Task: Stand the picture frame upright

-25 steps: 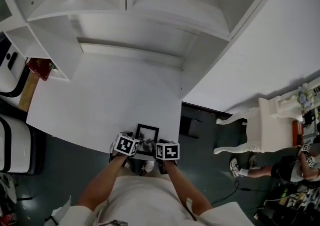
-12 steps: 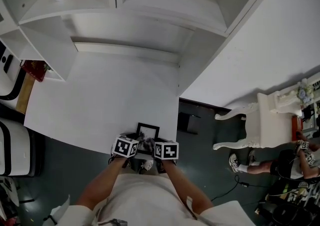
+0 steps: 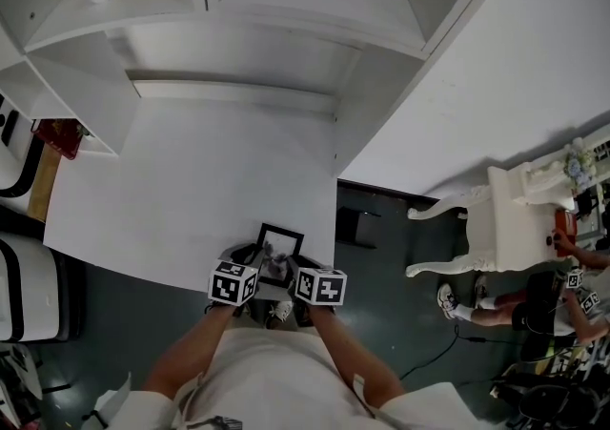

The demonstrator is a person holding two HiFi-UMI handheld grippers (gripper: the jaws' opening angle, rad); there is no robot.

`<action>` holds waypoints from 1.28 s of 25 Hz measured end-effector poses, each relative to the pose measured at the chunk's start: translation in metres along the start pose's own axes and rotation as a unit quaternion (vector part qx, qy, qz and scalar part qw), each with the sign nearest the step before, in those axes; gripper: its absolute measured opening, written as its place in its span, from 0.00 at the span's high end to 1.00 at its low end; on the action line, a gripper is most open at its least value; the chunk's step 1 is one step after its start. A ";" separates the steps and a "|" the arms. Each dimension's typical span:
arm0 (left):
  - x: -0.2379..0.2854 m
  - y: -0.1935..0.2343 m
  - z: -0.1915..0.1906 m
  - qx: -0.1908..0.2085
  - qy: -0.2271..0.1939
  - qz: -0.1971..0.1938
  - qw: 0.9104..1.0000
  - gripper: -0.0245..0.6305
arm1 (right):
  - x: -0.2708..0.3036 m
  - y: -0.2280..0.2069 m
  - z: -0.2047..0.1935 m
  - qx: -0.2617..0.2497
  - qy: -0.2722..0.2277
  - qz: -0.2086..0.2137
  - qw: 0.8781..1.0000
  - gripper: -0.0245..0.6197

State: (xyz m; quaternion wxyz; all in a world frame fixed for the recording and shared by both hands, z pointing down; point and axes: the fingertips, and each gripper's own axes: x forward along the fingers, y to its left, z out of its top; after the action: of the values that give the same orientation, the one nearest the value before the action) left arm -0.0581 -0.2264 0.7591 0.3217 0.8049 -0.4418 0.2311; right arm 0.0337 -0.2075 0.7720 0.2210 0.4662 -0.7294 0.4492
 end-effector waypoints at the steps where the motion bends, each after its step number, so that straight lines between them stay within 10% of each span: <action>1: -0.003 -0.001 0.007 0.005 -0.011 0.001 1.000 0.83 | -0.003 0.001 0.004 0.001 -0.008 0.002 1.000 0.81; 14: -0.065 -0.022 0.110 0.075 -0.179 0.006 0.981 0.83 | -0.072 0.052 0.094 -0.091 -0.161 0.028 0.982 0.81; 32: -0.207 -0.057 0.287 0.146 -0.396 0.036 0.906 0.83 | -0.212 0.167 0.239 -0.210 -0.369 0.092 0.901 0.83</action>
State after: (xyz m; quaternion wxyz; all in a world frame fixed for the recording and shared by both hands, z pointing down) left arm -0.0880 -0.2940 0.4088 -0.0091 0.8517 -0.5229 -0.0337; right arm 0.0091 -0.2845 0.4202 -0.0135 0.4726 -0.8755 0.0999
